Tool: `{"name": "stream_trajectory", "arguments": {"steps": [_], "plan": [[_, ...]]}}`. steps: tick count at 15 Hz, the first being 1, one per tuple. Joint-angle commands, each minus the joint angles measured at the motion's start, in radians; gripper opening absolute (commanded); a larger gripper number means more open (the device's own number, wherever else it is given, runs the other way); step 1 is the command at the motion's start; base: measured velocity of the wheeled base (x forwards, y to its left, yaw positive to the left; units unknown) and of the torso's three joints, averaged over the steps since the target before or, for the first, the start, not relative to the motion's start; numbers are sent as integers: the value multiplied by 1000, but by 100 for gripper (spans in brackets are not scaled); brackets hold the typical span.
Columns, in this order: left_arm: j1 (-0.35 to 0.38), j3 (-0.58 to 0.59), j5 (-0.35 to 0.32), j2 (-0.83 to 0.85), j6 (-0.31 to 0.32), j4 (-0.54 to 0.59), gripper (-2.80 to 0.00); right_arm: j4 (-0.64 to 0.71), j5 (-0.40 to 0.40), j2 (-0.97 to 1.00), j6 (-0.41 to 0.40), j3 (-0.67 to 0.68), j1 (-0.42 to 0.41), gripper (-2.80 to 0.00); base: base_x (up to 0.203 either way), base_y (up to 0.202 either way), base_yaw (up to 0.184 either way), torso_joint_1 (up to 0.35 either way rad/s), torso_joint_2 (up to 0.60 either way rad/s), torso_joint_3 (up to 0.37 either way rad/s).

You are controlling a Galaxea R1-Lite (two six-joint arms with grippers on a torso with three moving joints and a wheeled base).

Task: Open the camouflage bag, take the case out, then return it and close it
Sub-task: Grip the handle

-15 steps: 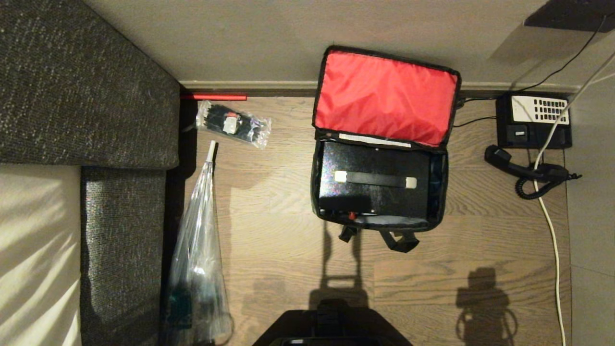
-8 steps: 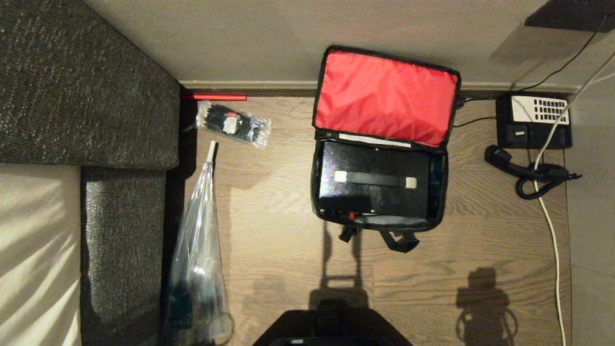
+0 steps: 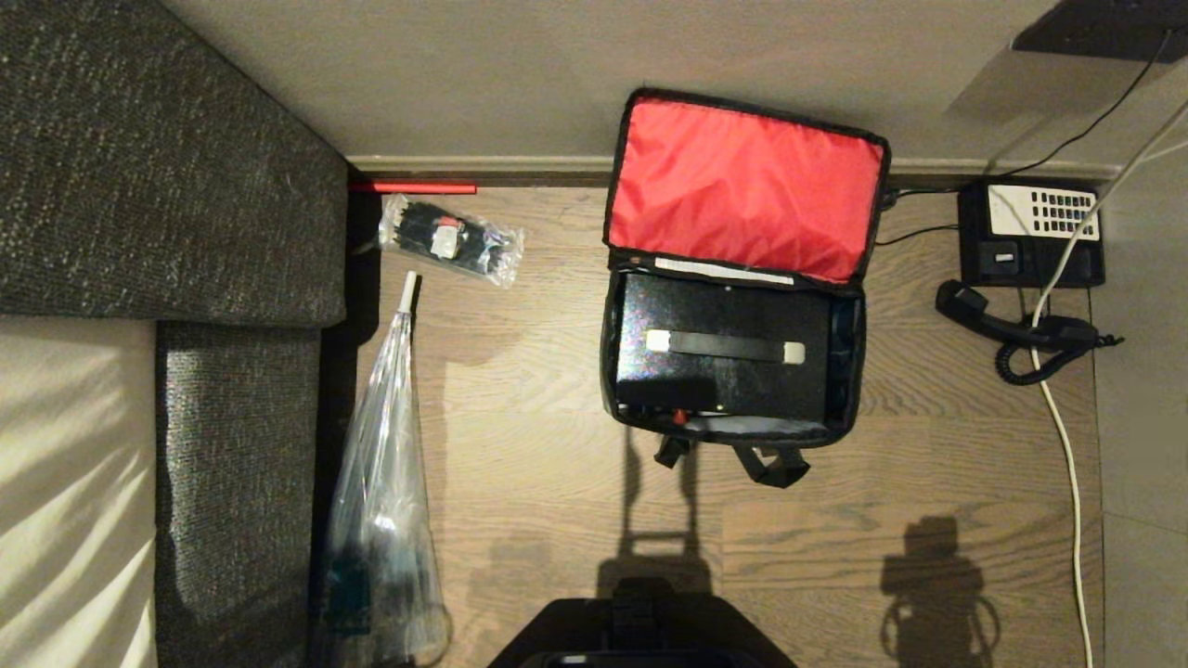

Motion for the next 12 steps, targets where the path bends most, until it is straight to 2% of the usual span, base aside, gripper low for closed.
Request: {"name": "stream_trajectory", "arguments": {"steps": [1, 12], "plan": [[0, 0, 0, 0, 0, 0, -280, 0, 0, 1, 0, 0, 0, -280, 0, 0, 0, 0, 0, 0], [0, -2, 0, 0, 0, 6, -280, 0, 0, 1, 0, 0, 0, -280, 0, 0, 0, 0, 0, 0]]}}
